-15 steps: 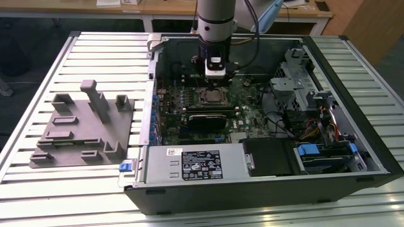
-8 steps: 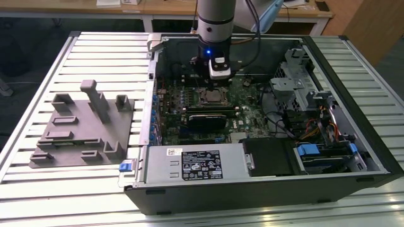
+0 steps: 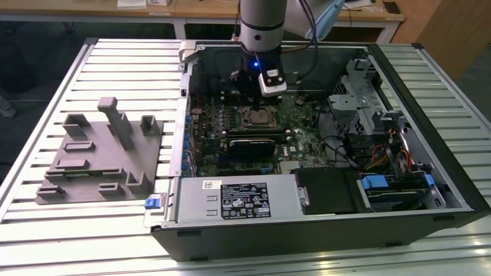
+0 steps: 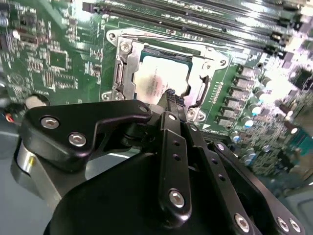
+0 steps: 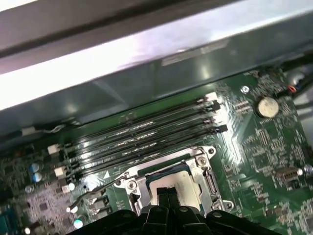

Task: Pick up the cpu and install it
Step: 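Close the cpu cover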

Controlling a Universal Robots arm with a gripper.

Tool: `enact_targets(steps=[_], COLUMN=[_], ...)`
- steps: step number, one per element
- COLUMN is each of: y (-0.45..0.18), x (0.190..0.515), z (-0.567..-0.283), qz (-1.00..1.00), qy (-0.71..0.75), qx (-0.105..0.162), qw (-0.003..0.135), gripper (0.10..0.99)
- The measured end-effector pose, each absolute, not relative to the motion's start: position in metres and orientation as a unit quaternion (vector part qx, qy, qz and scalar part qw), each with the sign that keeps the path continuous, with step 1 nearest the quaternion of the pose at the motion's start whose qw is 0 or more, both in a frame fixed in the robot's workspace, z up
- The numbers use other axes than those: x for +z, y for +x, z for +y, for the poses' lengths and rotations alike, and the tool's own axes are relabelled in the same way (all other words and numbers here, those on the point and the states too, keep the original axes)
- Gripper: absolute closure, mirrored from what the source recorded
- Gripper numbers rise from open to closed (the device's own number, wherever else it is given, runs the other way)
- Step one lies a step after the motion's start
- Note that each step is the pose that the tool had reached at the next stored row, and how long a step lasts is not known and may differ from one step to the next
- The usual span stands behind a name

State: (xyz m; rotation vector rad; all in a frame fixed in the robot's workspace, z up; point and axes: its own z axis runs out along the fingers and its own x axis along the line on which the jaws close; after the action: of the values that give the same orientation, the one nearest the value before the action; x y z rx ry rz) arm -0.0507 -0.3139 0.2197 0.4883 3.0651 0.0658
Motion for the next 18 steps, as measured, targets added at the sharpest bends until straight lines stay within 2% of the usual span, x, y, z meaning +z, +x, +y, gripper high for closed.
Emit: enact_targets(steps=[13, 18], y=[-0.0507, -0.0507], x=[0.2177, 0.2173], z=[-0.3138, -0.3148], qz=[0.999, 0.999], qy=[0.04, 0.026], qx=[0.02, 0.012], qw=[0.016, 0.016], gripper=[0.98, 0.98])
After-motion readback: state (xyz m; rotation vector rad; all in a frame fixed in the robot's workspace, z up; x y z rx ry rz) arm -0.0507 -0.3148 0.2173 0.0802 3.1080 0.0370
